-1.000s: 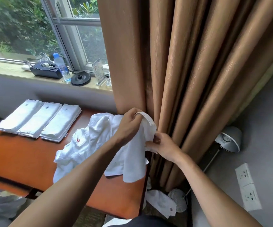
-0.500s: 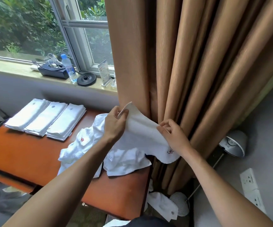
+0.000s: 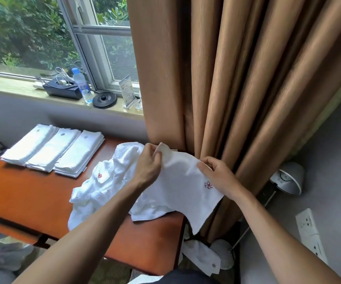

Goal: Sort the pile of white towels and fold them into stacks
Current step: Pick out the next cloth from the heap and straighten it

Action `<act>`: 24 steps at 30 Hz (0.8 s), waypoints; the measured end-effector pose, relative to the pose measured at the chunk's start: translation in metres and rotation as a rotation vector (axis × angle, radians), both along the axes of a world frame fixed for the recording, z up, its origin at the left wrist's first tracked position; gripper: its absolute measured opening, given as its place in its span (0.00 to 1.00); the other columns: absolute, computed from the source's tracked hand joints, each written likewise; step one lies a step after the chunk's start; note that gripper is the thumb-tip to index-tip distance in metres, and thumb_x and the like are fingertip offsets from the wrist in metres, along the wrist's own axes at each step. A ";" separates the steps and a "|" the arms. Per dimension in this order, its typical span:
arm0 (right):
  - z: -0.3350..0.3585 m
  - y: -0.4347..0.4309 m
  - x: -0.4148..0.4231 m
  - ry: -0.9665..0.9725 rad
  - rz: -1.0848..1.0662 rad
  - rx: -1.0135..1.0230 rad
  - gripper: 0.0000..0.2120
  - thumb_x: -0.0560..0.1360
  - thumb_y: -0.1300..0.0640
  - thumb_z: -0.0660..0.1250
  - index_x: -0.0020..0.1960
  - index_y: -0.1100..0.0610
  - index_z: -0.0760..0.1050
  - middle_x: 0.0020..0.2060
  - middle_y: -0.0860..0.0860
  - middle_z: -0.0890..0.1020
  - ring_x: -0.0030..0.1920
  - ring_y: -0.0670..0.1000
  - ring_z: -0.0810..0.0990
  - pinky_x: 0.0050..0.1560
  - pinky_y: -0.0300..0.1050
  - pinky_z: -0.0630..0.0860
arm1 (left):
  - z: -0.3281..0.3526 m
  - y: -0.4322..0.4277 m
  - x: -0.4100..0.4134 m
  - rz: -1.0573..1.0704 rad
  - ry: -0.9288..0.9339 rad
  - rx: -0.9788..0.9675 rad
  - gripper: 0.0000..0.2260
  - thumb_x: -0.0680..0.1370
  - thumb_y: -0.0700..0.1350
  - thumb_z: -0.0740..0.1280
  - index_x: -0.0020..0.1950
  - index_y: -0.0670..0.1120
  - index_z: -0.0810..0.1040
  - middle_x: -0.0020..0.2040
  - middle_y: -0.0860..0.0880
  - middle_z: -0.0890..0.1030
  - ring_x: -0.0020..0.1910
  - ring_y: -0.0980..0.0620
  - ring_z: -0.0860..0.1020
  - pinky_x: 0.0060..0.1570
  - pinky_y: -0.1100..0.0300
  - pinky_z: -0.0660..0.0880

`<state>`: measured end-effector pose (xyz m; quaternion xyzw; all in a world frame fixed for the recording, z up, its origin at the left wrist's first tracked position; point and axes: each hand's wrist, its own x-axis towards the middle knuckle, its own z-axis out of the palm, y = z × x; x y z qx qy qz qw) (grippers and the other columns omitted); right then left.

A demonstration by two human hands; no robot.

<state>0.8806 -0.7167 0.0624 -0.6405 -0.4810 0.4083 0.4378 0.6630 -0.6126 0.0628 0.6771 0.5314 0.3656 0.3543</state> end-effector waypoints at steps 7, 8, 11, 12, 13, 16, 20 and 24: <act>0.012 0.004 0.001 -0.015 -0.045 0.006 0.08 0.83 0.49 0.68 0.51 0.51 0.84 0.46 0.53 0.86 0.44 0.53 0.84 0.42 0.46 0.81 | -0.004 -0.016 0.008 -0.087 -0.009 -0.092 0.10 0.81 0.46 0.66 0.42 0.51 0.69 0.37 0.57 0.73 0.35 0.60 0.71 0.34 0.67 0.67; 0.013 0.006 0.001 -0.006 -0.070 -0.001 0.08 0.82 0.49 0.68 0.51 0.52 0.84 0.46 0.57 0.85 0.41 0.54 0.82 0.40 0.46 0.80 | -0.003 -0.019 0.010 -0.098 -0.012 -0.085 0.13 0.81 0.48 0.67 0.40 0.52 0.68 0.35 0.58 0.71 0.34 0.60 0.70 0.34 0.68 0.67; 0.010 0.012 -0.001 0.012 -0.123 -0.026 0.05 0.82 0.53 0.68 0.56 0.50 0.81 0.46 0.62 0.84 0.40 0.52 0.81 0.40 0.45 0.78 | -0.001 -0.028 0.016 -0.152 0.001 -0.046 0.13 0.83 0.48 0.66 0.42 0.45 0.67 0.36 0.54 0.70 0.35 0.60 0.68 0.36 0.65 0.67; 0.008 0.012 -0.002 0.020 -0.134 -0.033 0.06 0.82 0.54 0.68 0.58 0.48 0.80 0.44 0.61 0.84 0.40 0.52 0.81 0.41 0.46 0.78 | 0.000 -0.031 0.019 -0.190 0.008 -0.045 0.13 0.83 0.48 0.65 0.45 0.42 0.69 0.39 0.47 0.72 0.37 0.57 0.69 0.39 0.61 0.69; 0.006 0.012 -0.002 0.040 -0.138 -0.035 0.07 0.82 0.55 0.68 0.59 0.47 0.79 0.42 0.60 0.83 0.40 0.53 0.81 0.41 0.47 0.77 | 0.001 -0.034 0.021 -0.233 0.004 -0.056 0.13 0.84 0.48 0.65 0.49 0.39 0.70 0.42 0.41 0.75 0.40 0.54 0.71 0.43 0.55 0.72; 0.004 0.010 -0.003 0.170 -0.126 -0.042 0.08 0.84 0.59 0.64 0.55 0.49 0.80 0.42 0.53 0.83 0.40 0.50 0.82 0.37 0.46 0.78 | 0.005 -0.042 0.025 -0.313 -0.034 -0.100 0.13 0.84 0.49 0.65 0.51 0.38 0.71 0.47 0.37 0.77 0.42 0.51 0.73 0.44 0.48 0.74; 0.006 0.011 -0.008 0.433 -0.033 -0.101 0.11 0.85 0.67 0.60 0.58 0.58 0.81 0.50 0.56 0.85 0.47 0.48 0.87 0.43 0.40 0.83 | 0.004 -0.043 0.022 -0.348 -0.135 -0.234 0.11 0.85 0.49 0.64 0.52 0.42 0.71 0.46 0.44 0.77 0.43 0.54 0.74 0.44 0.56 0.73; 0.011 0.012 -0.010 0.286 0.057 -0.079 0.18 0.79 0.74 0.63 0.64 0.59 0.78 0.46 0.57 0.86 0.49 0.49 0.86 0.52 0.42 0.82 | 0.002 -0.038 0.020 -0.339 -0.301 -0.381 0.08 0.85 0.48 0.64 0.50 0.45 0.71 0.45 0.49 0.78 0.43 0.56 0.76 0.44 0.61 0.73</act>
